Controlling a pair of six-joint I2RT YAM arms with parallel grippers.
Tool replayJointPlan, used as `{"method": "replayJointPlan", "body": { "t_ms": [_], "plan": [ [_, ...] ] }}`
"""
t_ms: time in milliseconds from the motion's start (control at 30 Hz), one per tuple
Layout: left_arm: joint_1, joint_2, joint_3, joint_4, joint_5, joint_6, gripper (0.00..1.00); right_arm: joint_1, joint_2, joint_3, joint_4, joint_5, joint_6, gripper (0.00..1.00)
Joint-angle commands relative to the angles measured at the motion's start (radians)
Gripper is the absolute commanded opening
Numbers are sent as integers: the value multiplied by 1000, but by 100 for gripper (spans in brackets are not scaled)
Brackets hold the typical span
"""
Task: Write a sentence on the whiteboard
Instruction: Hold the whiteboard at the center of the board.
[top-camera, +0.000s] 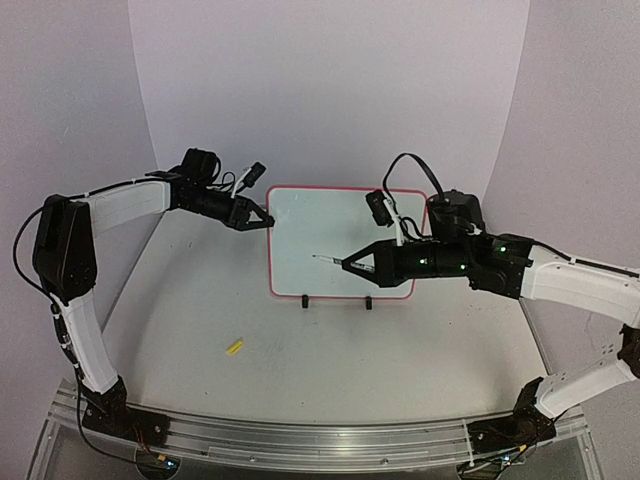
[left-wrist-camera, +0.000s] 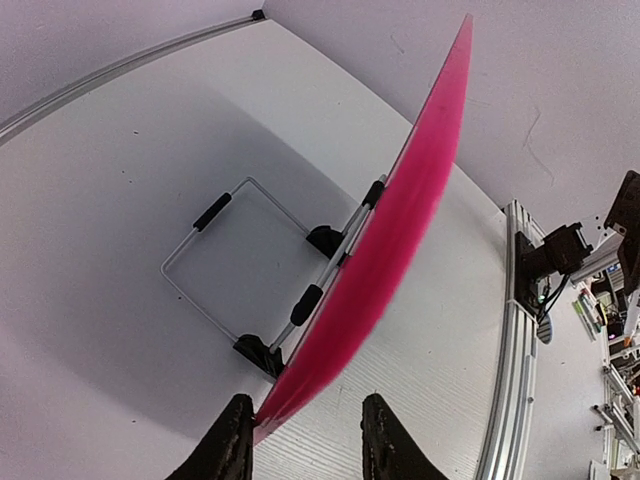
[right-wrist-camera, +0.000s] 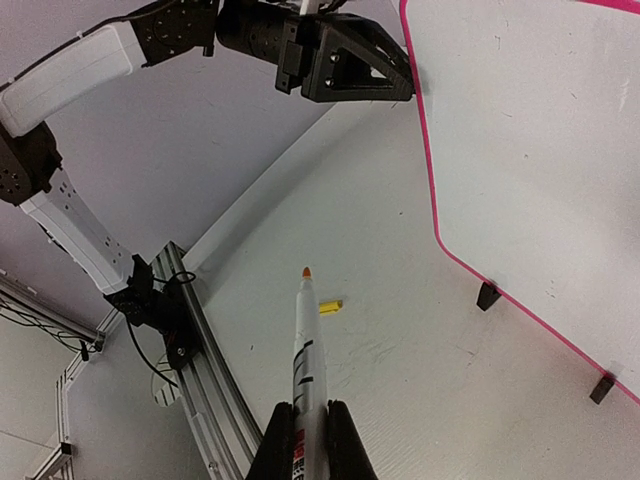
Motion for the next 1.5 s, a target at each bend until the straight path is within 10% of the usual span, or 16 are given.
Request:
{"method": "replayJointPlan", "body": {
  "t_ms": [0, 467, 1067, 1467],
  "plan": [
    [-2, -10, 24, -40, 48, 41, 30, -2, 1, 22, 17, -22, -11, 0],
    [-3, -91, -104, 25, 75, -48, 21, 0, 50, 55, 21, -46, -11, 0],
    [-2, -106, -82, 21, -94, 48, 62, 15, 231, 239, 33, -54, -230, 0],
    [-7, 8, 63, -23, -62, 101, 50, -34, 355, 363, 22, -113, -269, 0]
  ]
}}
